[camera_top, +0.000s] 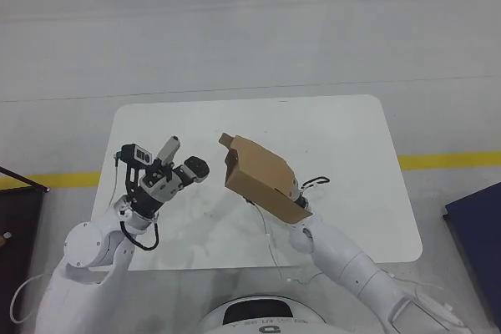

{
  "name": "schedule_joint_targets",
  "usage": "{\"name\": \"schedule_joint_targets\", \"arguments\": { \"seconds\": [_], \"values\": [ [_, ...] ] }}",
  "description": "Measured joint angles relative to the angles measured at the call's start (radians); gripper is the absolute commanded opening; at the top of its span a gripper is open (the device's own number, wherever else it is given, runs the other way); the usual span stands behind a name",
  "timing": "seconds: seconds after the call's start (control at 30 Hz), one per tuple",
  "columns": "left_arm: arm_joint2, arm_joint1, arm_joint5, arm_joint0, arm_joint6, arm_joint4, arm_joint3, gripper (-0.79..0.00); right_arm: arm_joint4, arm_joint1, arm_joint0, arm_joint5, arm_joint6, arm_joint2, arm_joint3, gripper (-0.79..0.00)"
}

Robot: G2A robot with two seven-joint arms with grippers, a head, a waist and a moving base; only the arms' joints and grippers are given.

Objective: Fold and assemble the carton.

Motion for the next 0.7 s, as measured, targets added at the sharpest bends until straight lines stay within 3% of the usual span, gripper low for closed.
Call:
{"name": "schedule_joint_targets", "arguments": {
  "seconds": [0.4, 0.7],
  "values": [
    [0.070, -0.032, 0.043, -0.089, 0.032, -0.492, 0.043, 0.000, -0.066, -0.003, -0.048, -0.015, -0.040, 0.043, -0.014, -0.785],
    [0.173, -0.043, 0.129, -0.188, 0.107, -0.381, 0.095, 0.000, -0.102, -0.013, -0.068, -0.012, -0.027, 0.066, -0.015, -0.785]
  ]
}}
